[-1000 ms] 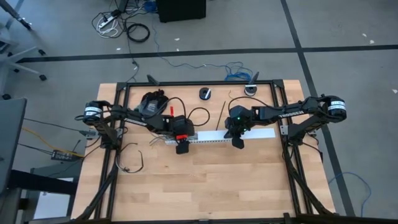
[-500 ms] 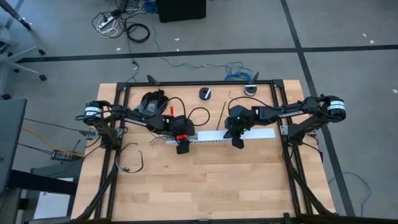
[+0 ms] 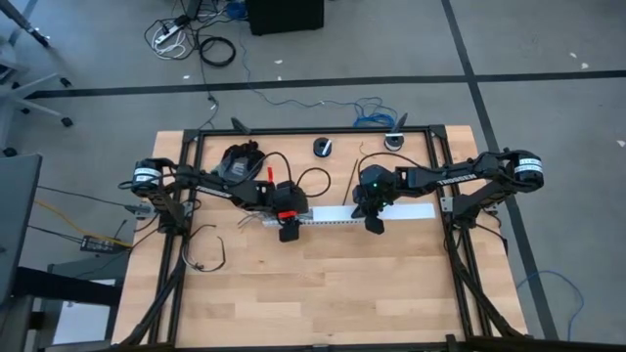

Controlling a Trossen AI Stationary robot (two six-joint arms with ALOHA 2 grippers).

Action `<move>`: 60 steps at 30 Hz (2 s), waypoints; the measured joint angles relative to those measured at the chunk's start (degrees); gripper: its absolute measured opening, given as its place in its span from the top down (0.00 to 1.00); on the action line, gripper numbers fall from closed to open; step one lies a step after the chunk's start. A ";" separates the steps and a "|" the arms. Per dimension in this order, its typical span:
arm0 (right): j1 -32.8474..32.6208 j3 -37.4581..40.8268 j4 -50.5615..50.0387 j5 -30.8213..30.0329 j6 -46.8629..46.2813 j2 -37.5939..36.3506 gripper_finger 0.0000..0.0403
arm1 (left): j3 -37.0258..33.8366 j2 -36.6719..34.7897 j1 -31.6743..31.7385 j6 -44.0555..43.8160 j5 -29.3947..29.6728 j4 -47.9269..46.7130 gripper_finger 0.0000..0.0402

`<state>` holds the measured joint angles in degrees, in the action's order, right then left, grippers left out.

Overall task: Ziptie cables
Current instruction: Close the white cable duct

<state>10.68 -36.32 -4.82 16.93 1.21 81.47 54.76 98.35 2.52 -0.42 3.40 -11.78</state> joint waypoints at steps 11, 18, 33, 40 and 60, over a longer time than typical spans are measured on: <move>-0.03 -0.07 -1.35 0.26 -0.02 -0.03 1.00 | 0.00 0.02 0.00 0.14 -2.60 2.98 0.39; -0.04 -0.09 -1.49 -0.23 -0.02 0.04 1.00 | 0.44 2.66 0.00 0.17 -4.44 6.23 0.31; -0.04 -0.11 -1.41 -0.37 -0.04 0.04 1.00 | 0.83 3.63 -0.02 0.17 -3.40 6.35 0.35; -0.03 -0.11 -1.02 -0.21 -0.02 0.04 1.00 | 0.83 3.63 -0.02 0.17 -3.06 6.47 0.42; 0.00 -0.02 1.60 0.72 0.92 0.02 1.00 | 0.68 3.80 0.00 0.15 -4.33 8.94 0.43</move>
<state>10.68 -36.34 -3.22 17.65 2.13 81.49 55.44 102.15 2.52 -0.27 -0.93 -2.84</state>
